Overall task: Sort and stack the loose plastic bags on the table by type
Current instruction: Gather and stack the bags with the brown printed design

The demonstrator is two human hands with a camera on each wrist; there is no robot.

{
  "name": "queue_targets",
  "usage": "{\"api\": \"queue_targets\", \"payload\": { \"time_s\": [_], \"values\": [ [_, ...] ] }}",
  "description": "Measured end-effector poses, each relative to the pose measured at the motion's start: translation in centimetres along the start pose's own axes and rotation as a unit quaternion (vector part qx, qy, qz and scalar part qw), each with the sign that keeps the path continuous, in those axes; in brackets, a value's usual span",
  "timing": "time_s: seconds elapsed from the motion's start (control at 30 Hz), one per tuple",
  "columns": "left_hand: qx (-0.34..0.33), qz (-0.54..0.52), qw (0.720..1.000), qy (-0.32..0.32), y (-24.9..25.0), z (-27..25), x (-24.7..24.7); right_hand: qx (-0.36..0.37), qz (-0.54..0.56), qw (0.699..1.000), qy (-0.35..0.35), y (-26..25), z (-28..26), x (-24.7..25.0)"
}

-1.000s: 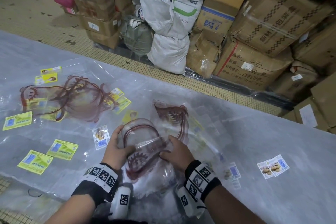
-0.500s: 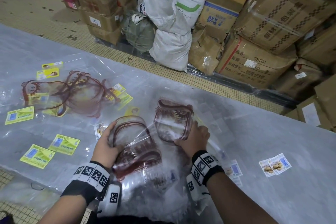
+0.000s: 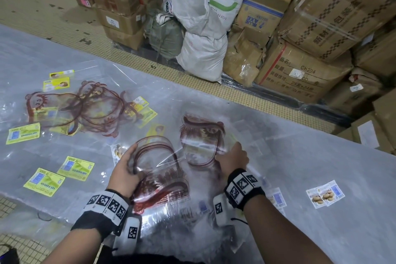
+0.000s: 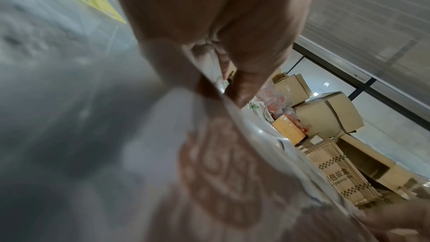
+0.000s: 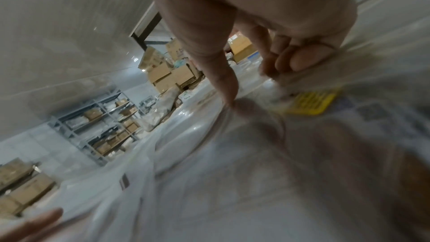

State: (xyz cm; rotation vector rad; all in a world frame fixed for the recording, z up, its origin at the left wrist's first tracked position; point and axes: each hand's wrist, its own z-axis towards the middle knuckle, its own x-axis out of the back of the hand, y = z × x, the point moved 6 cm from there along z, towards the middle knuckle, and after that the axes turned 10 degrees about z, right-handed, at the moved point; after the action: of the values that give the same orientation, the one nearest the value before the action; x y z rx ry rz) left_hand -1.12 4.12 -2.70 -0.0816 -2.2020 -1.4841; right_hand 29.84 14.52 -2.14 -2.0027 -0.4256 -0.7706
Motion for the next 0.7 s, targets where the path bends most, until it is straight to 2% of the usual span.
{"api": "queue_targets", "payload": {
  "time_s": [0.1, 0.43, 0.6, 0.7],
  "values": [
    [0.004, 0.013, 1.000, -0.002, 0.4, -0.3, 0.1, -0.010, 0.069, 0.998, -0.002, 0.1, 0.3, -0.2],
    [0.019, 0.012, 1.000, 0.003, -0.6, 0.2, 0.2, 0.043, 0.243, 0.968, -0.056, -1.1, -0.5, -0.5],
    [-0.002, 0.009, 1.000, -0.002, 0.2, 0.1, 0.0, 0.146, 0.238, 0.958, -0.059, -2.3, -2.0, 0.1],
    [-0.006, -0.018, 1.000, -0.003, 0.5, 0.2, 0.0, 0.174, 0.240, 0.953, -0.070, -2.3, -2.1, 0.4]
  ]
}}
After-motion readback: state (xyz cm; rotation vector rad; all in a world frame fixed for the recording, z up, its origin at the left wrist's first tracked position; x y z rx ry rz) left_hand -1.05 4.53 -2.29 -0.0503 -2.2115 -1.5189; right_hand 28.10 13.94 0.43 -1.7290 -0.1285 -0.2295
